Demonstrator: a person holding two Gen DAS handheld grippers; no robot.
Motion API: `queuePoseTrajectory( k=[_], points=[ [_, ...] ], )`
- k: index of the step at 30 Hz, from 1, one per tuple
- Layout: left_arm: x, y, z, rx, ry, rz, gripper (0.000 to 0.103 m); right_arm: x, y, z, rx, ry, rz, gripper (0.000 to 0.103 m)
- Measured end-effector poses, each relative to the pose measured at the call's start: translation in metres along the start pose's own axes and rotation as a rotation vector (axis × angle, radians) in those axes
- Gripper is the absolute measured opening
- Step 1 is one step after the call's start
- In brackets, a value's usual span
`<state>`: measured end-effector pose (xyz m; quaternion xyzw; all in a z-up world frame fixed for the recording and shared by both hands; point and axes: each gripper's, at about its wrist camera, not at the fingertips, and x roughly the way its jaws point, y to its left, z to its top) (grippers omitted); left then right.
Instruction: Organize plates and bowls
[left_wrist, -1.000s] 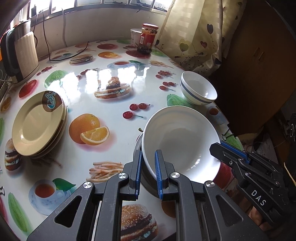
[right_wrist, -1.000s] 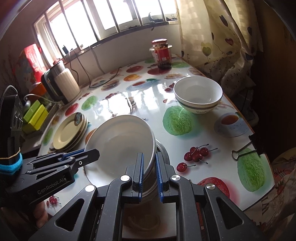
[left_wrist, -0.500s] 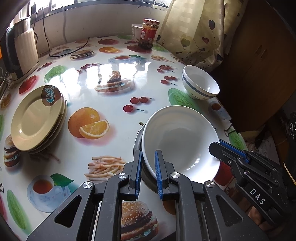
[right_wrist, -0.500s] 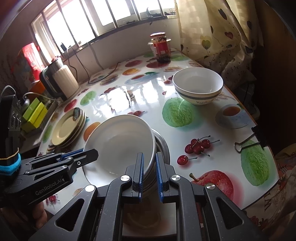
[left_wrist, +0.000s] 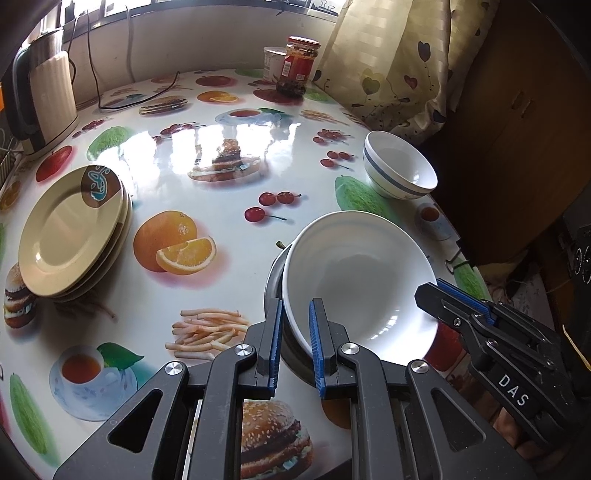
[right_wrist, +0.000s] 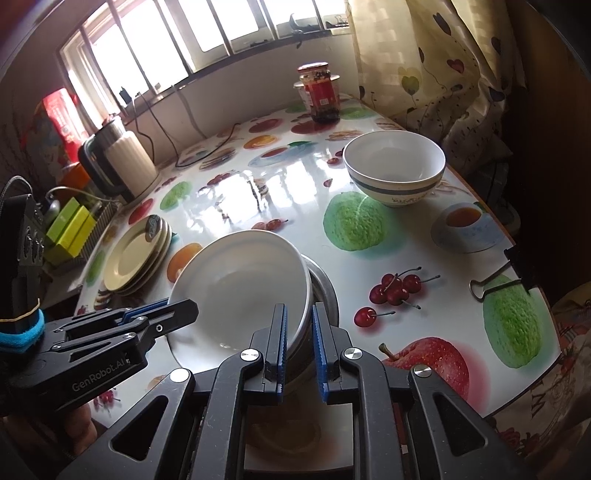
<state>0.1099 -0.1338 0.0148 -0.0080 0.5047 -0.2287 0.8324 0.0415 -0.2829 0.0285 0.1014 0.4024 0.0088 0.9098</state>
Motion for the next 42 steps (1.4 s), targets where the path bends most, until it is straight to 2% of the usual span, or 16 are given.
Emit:
queuePoseTrajectory(
  k=[10, 18, 30, 36, 42],
  points=[
    [-0.004, 0.001, 0.002, 0.004, -0.020, 0.015, 0.015, -0.001, -0.001, 0.001, 0.008, -0.008, -0.005, 0.018],
    [-0.011, 0.000, 0.010, 0.020, -0.046, 0.035, 0.027, -0.005, -0.003, 0.005, 0.018, -0.025, -0.019, 0.028],
    [-0.013, -0.017, 0.045, 0.072, -0.092, 0.028, 0.028, -0.023, -0.024, 0.023, 0.053, -0.100, -0.058, 0.043],
    [-0.006, -0.031, 0.065, 0.096, -0.093, -0.002, 0.028, -0.032, -0.045, 0.038, 0.074, -0.134, -0.101, 0.044],
    [0.002, -0.049, 0.083, 0.144, -0.099, 0.005, 0.028, -0.035, -0.066, 0.050, 0.093, -0.152, -0.137, 0.045]
  ],
)
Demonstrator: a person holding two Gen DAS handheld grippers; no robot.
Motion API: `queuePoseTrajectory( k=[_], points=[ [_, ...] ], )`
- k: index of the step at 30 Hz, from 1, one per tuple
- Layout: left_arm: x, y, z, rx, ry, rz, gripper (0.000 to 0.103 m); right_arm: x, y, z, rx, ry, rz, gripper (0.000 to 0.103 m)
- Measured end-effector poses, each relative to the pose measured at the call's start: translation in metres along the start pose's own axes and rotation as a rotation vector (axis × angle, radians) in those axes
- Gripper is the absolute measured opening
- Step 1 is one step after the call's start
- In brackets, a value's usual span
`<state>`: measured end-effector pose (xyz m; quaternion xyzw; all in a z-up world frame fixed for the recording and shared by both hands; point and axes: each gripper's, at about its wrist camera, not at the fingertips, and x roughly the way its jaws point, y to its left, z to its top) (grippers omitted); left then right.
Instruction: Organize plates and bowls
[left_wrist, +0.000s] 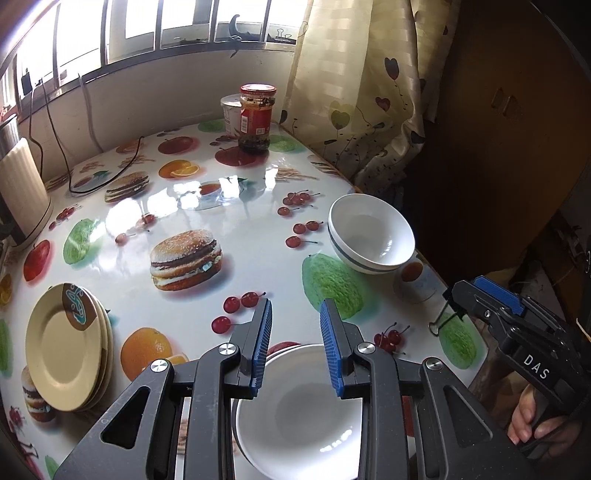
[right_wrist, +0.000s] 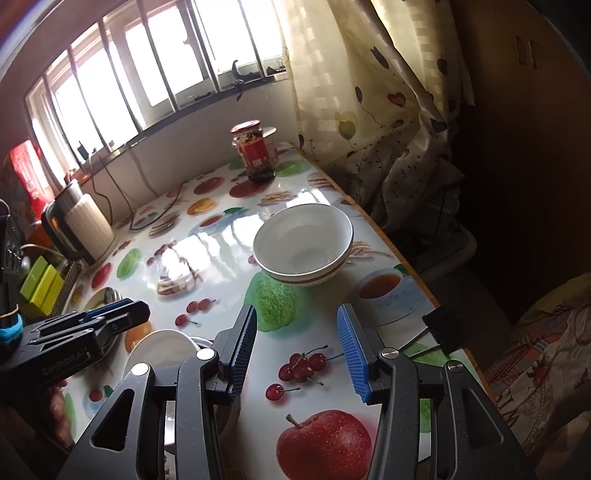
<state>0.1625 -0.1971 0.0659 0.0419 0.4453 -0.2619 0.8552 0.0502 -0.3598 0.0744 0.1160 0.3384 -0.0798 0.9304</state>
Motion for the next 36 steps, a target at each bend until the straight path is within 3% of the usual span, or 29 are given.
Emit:
queuePoseTrajectory(
  k=[4, 8, 12, 18, 36],
  points=[
    [0.012, -0.005, 0.017, 0.014, 0.022, -0.028, 0.028, 0.003, -0.015, 0.011, 0.012, -0.013, -0.030, 0.046],
    [0.027, -0.010, 0.031, 0.035, 0.035, 0.014, 0.028, 0.008, -0.027, 0.022, 0.021, -0.015, -0.058, 0.046],
    [0.039, -0.018, 0.044, 0.058, 0.057, -0.014, 0.028, 0.020, -0.035, 0.031, 0.020, 0.002, -0.079, 0.046],
    [0.067, -0.020, 0.060, 0.026, 0.118, -0.044, 0.028, 0.041, -0.044, 0.041, 0.036, 0.032, -0.077, 0.046],
    [0.116, -0.035, 0.078, 0.050, 0.188, -0.011, 0.028, 0.097, -0.055, 0.060, 0.041, 0.109, -0.052, 0.046]
  ],
)
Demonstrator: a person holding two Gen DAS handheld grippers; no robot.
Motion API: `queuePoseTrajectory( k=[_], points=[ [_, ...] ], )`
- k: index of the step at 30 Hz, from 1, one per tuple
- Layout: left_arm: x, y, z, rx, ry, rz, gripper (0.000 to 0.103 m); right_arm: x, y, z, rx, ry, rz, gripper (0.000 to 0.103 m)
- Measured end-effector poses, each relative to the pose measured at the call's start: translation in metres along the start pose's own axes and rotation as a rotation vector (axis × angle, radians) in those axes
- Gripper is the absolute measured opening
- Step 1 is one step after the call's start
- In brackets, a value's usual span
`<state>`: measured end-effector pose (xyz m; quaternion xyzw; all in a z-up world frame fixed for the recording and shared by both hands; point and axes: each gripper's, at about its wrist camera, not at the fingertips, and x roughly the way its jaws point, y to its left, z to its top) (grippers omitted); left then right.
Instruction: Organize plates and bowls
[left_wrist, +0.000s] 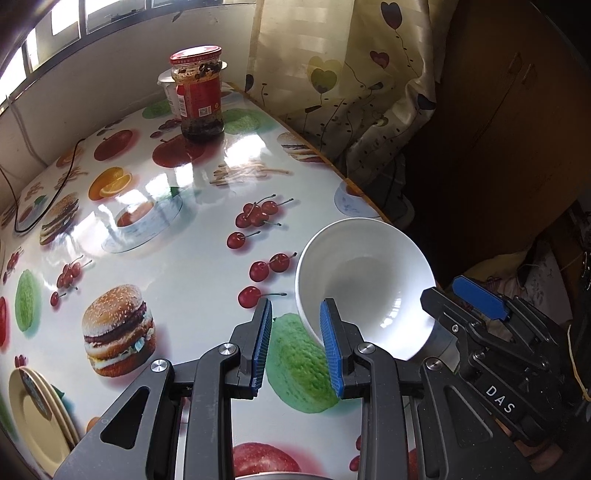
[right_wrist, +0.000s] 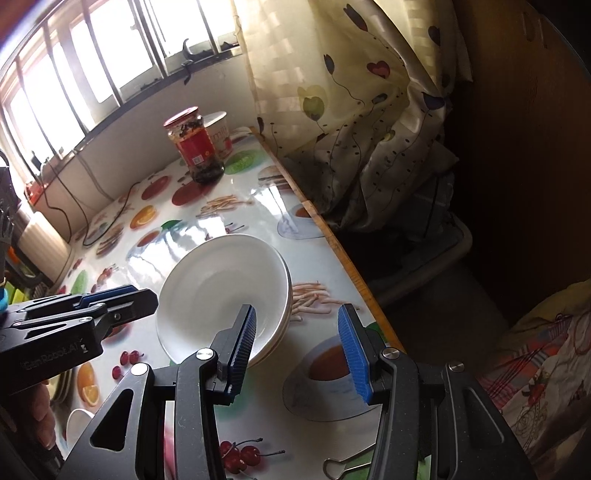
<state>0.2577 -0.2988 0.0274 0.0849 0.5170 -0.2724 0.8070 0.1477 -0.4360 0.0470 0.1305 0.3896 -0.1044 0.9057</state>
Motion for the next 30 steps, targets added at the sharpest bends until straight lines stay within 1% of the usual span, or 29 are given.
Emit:
queuePoseTrajectory(
  k=[5, 7, 9, 13, 15, 21, 27, 30],
  points=[
    [0.005, 0.001, 0.002, -0.012, 0.003, 0.001, 0.028, 0.007, 0.000, 0.002, -0.012, 0.007, 0.000, 0.046],
    [0.007, 0.001, 0.003, -0.014, 0.008, 0.003, 0.028, 0.009, 0.000, 0.003, -0.016, 0.007, -0.001, 0.043],
    [0.009, 0.000, 0.004, -0.008, 0.009, 0.012, 0.028, 0.011, 0.000, 0.003, -0.017, 0.011, -0.001, 0.038],
    [0.014, 0.000, 0.004, -0.013, 0.024, 0.021, 0.028, 0.015, 0.000, 0.005, -0.019, 0.015, 0.004, 0.034],
    [0.016, 0.000, 0.003, -0.013, 0.026, 0.029, 0.028, 0.016, 0.000, 0.005, -0.020, 0.018, 0.006, 0.029],
    [0.017, 0.000, 0.004, -0.014, 0.026, 0.023, 0.021, 0.018, 0.003, 0.006, -0.032, 0.019, 0.016, 0.023],
    [0.017, -0.003, 0.004, -0.010, 0.024, 0.020, 0.015, 0.020, 0.004, 0.007, -0.032, 0.020, 0.017, 0.021],
    [0.018, -0.005, 0.004, -0.007, 0.024, 0.016, 0.009, 0.020, 0.004, 0.007, -0.032, 0.021, 0.027, 0.018]
  ],
)
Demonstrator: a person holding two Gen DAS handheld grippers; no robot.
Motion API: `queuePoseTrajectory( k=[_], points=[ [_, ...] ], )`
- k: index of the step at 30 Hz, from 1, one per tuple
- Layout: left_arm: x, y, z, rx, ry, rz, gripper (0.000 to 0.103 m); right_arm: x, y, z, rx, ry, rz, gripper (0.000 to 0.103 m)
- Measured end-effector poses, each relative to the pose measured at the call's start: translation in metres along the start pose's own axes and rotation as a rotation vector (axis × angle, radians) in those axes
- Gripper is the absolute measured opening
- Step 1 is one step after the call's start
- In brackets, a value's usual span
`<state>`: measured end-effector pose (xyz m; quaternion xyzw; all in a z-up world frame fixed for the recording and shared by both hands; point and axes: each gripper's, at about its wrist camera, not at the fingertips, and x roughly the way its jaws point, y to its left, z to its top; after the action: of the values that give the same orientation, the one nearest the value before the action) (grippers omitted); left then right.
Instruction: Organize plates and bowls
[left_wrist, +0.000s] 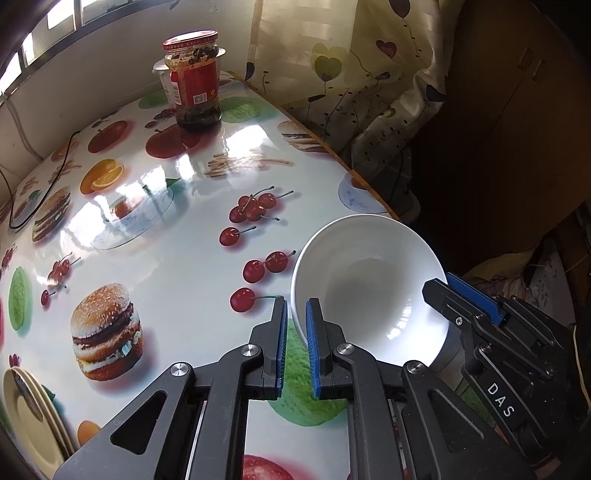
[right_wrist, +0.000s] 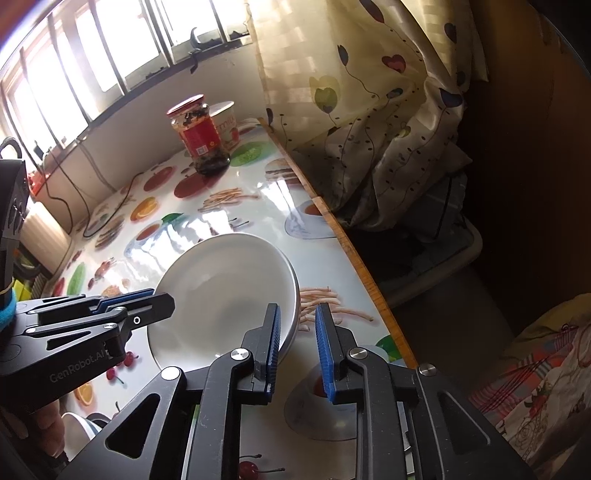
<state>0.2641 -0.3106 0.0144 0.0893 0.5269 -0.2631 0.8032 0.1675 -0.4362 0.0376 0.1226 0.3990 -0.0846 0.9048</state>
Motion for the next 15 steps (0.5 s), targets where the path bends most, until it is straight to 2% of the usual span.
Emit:
queuePoseTrajectory(
  k=[6, 15],
  points=[
    [0.0000, 0.0003, 0.0001, -0.002, -0.002, -0.001, 0.008, 0.0008, 0.0020, 0.0000, -0.003, -0.002, 0.006, 0.012],
    [0.0000, -0.0004, 0.0002, -0.006, -0.005, 0.000, 0.008, 0.0013, 0.0028, 0.0000, -0.002, -0.003, 0.008, 0.012]
  ],
)
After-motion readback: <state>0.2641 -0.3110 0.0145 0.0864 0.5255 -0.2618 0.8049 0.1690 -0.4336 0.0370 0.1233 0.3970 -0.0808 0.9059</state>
